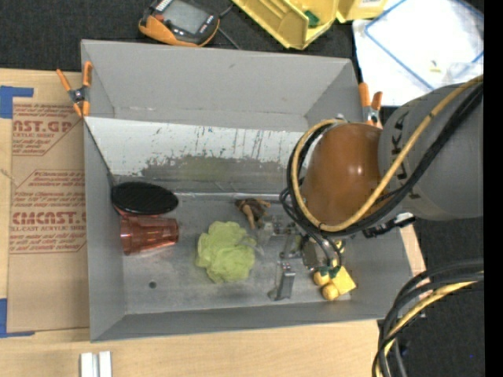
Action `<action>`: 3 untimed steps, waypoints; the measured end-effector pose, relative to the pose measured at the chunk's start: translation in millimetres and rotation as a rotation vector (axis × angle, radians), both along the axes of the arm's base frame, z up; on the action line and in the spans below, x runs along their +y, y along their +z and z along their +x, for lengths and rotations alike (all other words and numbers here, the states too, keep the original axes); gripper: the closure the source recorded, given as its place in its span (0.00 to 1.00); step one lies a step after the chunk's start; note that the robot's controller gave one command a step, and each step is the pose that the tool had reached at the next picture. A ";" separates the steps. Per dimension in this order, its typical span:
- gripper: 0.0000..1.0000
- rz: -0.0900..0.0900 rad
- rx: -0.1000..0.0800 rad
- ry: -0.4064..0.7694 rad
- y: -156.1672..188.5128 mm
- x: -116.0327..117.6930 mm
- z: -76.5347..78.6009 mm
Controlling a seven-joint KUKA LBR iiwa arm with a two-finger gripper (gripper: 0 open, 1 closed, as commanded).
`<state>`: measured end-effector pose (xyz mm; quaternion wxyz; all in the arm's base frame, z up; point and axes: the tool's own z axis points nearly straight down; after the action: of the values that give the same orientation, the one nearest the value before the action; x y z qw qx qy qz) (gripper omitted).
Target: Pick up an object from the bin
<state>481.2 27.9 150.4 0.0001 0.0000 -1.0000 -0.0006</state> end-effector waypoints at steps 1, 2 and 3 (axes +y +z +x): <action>0.00 0.000 0.000 0.000 0.0 0.1 0.0; 0.00 0.001 -0.003 -0.184 -29.3 77.3 27.8; 0.00 0.000 -0.002 -0.220 -35.7 87.6 30.6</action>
Offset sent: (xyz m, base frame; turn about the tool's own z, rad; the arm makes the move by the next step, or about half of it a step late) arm 0.0358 0.1036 -0.0392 0.2390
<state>511.8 115.6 114.6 -0.0011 -0.1101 -0.9939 -0.0006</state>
